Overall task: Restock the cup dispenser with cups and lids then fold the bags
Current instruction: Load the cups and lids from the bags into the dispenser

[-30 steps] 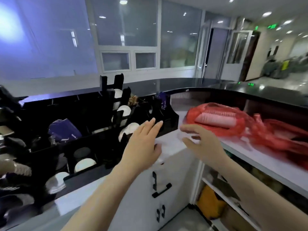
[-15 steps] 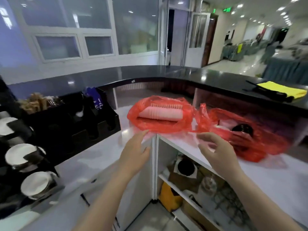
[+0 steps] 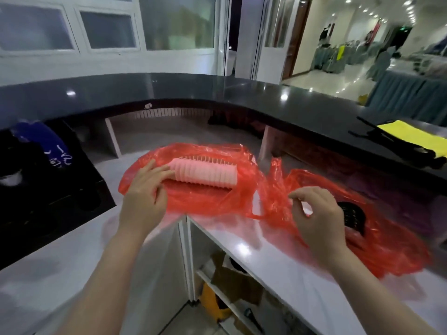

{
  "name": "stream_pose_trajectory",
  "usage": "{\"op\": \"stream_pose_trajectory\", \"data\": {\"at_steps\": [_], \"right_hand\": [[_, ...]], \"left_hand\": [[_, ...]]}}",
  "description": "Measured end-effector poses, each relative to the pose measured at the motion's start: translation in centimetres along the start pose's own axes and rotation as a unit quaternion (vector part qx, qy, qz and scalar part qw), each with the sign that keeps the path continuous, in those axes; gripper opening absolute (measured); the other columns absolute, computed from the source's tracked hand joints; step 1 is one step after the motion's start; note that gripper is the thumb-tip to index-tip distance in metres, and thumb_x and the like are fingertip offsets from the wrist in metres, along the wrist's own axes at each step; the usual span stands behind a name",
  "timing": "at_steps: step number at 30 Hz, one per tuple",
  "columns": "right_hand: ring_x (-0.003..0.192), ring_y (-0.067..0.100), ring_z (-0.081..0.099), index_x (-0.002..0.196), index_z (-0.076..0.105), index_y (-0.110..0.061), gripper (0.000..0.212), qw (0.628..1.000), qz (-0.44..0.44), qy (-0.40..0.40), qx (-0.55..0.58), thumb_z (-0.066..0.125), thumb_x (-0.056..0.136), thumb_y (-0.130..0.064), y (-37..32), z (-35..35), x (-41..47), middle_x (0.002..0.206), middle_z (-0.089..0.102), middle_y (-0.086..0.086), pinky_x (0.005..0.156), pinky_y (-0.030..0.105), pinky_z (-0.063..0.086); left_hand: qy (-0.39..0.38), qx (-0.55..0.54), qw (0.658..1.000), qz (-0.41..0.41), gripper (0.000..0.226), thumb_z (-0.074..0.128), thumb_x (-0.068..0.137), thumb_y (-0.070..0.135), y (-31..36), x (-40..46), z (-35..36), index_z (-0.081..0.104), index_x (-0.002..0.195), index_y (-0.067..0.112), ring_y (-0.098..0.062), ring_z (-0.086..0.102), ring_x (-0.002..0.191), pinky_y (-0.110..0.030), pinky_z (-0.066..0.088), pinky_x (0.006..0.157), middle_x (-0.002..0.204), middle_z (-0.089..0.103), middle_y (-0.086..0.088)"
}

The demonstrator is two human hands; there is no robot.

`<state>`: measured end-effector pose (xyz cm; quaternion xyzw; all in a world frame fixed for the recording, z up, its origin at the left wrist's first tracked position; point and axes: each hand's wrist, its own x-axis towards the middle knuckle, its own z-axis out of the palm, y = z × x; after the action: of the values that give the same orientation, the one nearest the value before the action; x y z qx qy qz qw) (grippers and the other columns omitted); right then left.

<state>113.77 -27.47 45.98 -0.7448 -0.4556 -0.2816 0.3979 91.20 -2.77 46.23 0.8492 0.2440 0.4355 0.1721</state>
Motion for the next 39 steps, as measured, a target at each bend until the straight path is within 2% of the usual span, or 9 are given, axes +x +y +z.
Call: {"op": "stream_pose_trajectory", "data": {"at_steps": [3,8,13,17,20,26,30,34,39], "right_hand": [[0.083,0.015,0.056,0.083,0.070,-0.010,0.013,0.999,-0.011,-0.041,0.016,0.064,0.078,0.000,1.4,2.3,1.4,0.084,0.067,0.002,0.079,0.011,0.036],[0.091,0.017,0.058,0.089,0.072,-0.012,0.026,0.988,-0.054,-0.126,0.071,0.073,0.071,0.007,2.3,7.1,4.4,0.093,0.070,0.003,0.086,0.017,0.039],[0.085,0.028,0.066,0.101,0.072,-0.019,0.025,0.964,-0.059,-0.254,0.049,0.068,0.079,-0.009,3.6,11.6,6.3,0.093,0.073,0.002,0.073,0.036,0.052],[0.098,0.032,0.063,0.134,0.052,-0.025,0.046,0.935,-0.047,-0.352,0.007,0.058,0.088,-0.026,3.7,15.2,7.6,0.109,0.070,0.007,0.082,0.040,0.049],[0.102,0.031,0.063,0.150,0.023,-0.025,0.067,0.922,-0.029,-0.385,-0.015,0.053,0.091,-0.034,4.0,17.9,8.9,0.116,0.067,0.007,0.084,0.042,0.049],[0.111,0.029,0.052,0.137,0.050,-0.016,0.053,0.936,-0.086,-0.329,-0.084,0.061,0.087,-0.031,3.8,23.2,12.7,0.121,0.058,0.004,0.092,0.037,0.042],[0.121,0.024,0.045,0.151,0.026,-0.021,0.072,0.920,-0.059,-0.366,-0.127,0.054,0.090,-0.045,2.7,26.9,13.8,0.138,0.047,0.001,0.099,0.034,0.039],[0.097,0.025,0.058,0.139,0.035,-0.023,0.060,0.912,-0.017,-0.404,-0.073,0.060,0.086,-0.038,1.6,29.0,14.0,0.107,0.061,0.001,0.070,0.034,0.042],[0.085,0.030,0.060,0.102,0.068,-0.017,0.031,0.903,-0.118,-0.398,-0.108,0.076,0.075,-0.032,-0.1,30.8,13.6,0.100,0.059,0.004,0.063,0.037,0.050]], "left_hand": [[-0.027,0.012,0.999,-0.021,0.036,0.053,0.084,-0.009,0.0,1.9,2.2,0.068,0.113,0.007,-0.027,0.040,0.135,-0.048,0.030,0.113,0.127,0.062,-0.008],[-0.016,0.079,0.996,-0.031,0.037,0.050,0.080,0.003,-0.1,3.0,3.7,0.071,0.110,0.009,-0.038,0.039,0.135,-0.056,0.028,0.112,0.137,0.053,-0.014],[-0.019,0.171,0.983,-0.067,0.039,0.043,0.083,0.021,-2.0,3.3,3.8,0.073,0.106,0.011,-0.043,0.041,0.132,-0.064,0.032,0.104,0.138,0.053,-0.015],[-0.103,0.231,0.962,-0.103,0.042,0.042,0.087,0.034,-5.1,3.5,4.3,0.072,0.110,0.017,-0.040,0.030,0.139,-0.062,0.020,0.109,0.144,0.046,-0.011],[-0.185,0.267,0.930,-0.172,0.041,0.048,0.095,0.042,-9.3,4.8,5.6,0.051,0.136,0.036,-0.026,0.003,0.148,-0.057,-0.003,0.114,0.158,0.021,0.003],[-0.273,0.289,0.900,-0.181,0.061,0.043,0.091,0.060,-17.1,8.5,8.7,0.022,0.147,0.047,-0.027,-0.014,0.147,-0.057,-0.010,0.113,0.161,-0.005,0.006],[-0.317,0.280,0.884,-0.199,0.079,0.048,0.088,0.061,-20.8,9.1,10.2,0.010,0.152,0.036,-0.026,-0.014,0.147,-0.057,-0.009,0.113,0.160,-0.013,0.006],[-0.329,0.196,0.898,-0.218,0.090,0.058,0.084,0.056,-22.9,10.3,11.0,0.008,0.153,0.027,-0.023,0.007,0.148,-0.052,0.006,0.117,0.162,-0.003,0.001],[-0.245,0.020,0.944,-0.221,0.074,0.071,0.081,0.030,-24.0,11.4,11.8,0.035,0.145,0.024,-0.020,0.048,0.127,-0.026,0.038,0.101,0.143,0.046,-0.003]]}}
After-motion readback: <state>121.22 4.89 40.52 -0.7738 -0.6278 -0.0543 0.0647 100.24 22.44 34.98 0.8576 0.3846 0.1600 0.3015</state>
